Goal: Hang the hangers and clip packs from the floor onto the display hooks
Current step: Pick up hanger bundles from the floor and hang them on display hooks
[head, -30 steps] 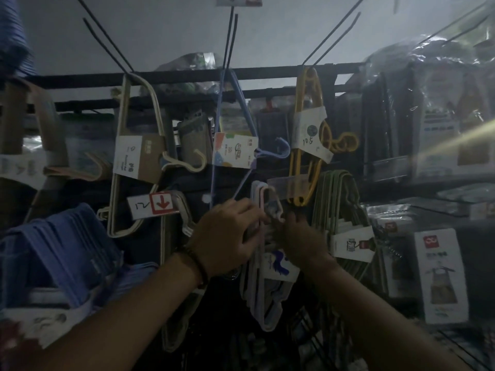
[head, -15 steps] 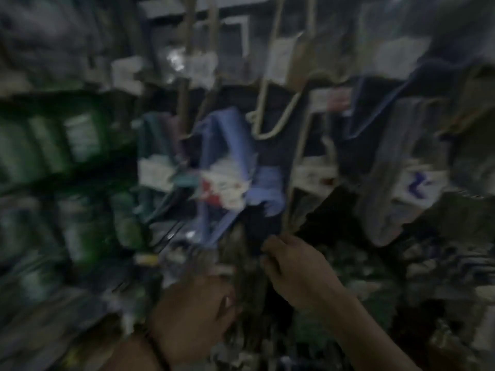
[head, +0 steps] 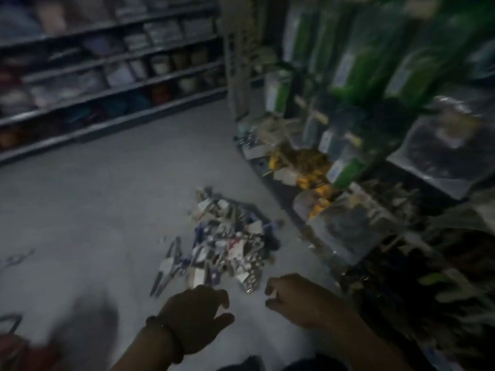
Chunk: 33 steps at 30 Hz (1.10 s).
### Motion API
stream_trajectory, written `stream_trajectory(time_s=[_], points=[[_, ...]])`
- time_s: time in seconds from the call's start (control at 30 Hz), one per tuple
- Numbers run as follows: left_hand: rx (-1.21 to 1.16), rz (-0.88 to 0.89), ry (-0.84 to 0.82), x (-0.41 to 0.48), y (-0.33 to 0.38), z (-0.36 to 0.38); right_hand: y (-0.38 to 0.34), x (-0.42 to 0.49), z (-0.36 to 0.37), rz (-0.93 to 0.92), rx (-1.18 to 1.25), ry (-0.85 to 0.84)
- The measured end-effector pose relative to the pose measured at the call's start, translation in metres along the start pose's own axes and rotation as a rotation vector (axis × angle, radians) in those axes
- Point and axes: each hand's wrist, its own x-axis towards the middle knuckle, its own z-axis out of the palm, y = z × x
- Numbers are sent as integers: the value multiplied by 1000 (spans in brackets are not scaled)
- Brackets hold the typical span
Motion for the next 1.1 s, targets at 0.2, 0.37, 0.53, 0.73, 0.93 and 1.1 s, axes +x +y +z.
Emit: stream_trajectory(time_s=[0.2,0.37,0.53,0.73,0.93,1.1], points=[[-253,-218,-63,-18,-90,37,-54,86,22,-29,-90,-256],[-420,-361,-17,7,-129,39,-80,172,-5,-117,-162,-298],[-559,-442,-65,82,-157,15,-73,279,-49,-143,-176,-393],[-555,-386,-27,231,-217,-5,-32,435,-81,-74,-234,-198],[-536,-321,-86,389,-305,64,24,588,-18,-3,-233,-228],[-666,-344,-206,531,-364,168,95,708,78,77,-263,-300]])
